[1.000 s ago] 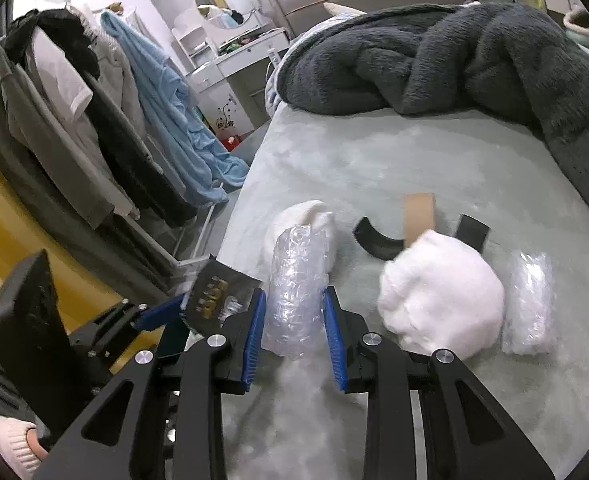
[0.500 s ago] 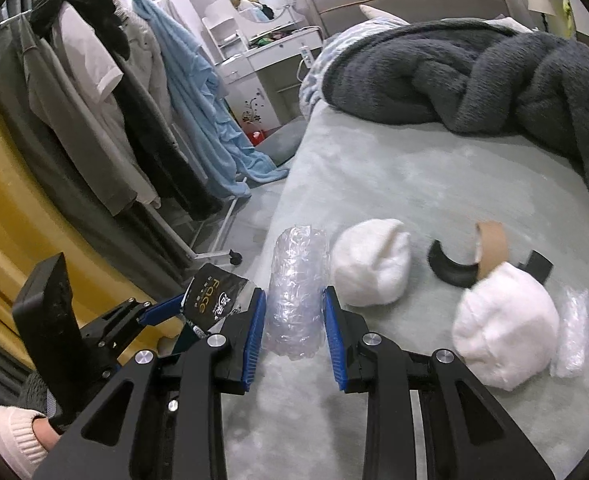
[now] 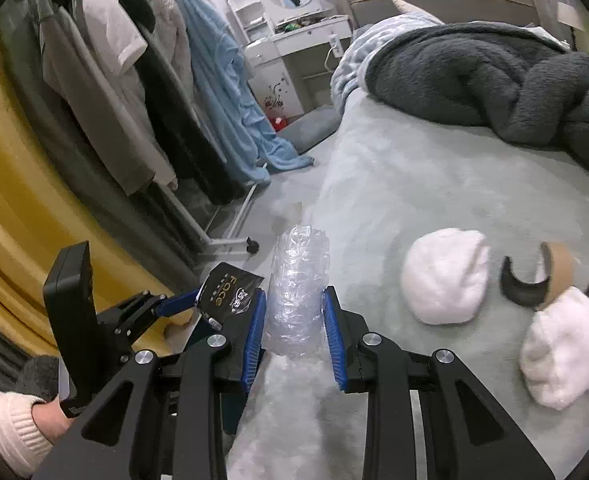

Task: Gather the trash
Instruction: 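Carry both items over the teal bin and open both tools to drop them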

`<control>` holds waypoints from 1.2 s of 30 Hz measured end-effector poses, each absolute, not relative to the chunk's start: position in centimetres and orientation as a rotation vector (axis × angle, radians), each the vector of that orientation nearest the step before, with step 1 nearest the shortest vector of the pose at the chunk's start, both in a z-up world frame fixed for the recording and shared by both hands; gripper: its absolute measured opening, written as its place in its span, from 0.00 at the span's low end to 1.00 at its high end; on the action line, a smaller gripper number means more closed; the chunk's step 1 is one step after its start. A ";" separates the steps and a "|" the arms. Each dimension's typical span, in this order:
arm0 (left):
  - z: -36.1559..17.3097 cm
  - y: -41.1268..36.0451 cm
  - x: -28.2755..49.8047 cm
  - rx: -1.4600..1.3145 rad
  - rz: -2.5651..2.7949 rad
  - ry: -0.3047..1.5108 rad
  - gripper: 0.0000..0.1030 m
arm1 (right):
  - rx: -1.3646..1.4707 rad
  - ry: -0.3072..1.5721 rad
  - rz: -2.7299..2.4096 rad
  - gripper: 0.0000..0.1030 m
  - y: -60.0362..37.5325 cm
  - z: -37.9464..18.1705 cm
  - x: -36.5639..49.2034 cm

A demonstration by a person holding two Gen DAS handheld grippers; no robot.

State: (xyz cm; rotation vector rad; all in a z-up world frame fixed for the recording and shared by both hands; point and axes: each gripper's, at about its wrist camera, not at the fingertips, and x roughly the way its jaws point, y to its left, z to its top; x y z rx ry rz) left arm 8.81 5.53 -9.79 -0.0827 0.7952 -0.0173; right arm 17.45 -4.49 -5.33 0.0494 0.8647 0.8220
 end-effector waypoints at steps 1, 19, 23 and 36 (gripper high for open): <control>-9.9 5.9 8.8 -0.084 -0.015 0.801 0.70 | 0.042 0.869 0.826 0.29 -4.2 -5.5 17.4; -14.3 10.9 8.1 -0.104 -0.009 1.016 0.70 | -0.083 0.952 0.908 0.29 4.8 -7.7 16.2; -15.9 12.6 7.7 -0.116 0.032 1.087 0.70 | -0.120 0.984 0.913 0.29 6.6 -8.8 16.0; -18.9 15.8 6.5 -0.194 0.070 1.243 0.71 | -0.210 1.088 0.920 0.29 11.7 -11.9 15.5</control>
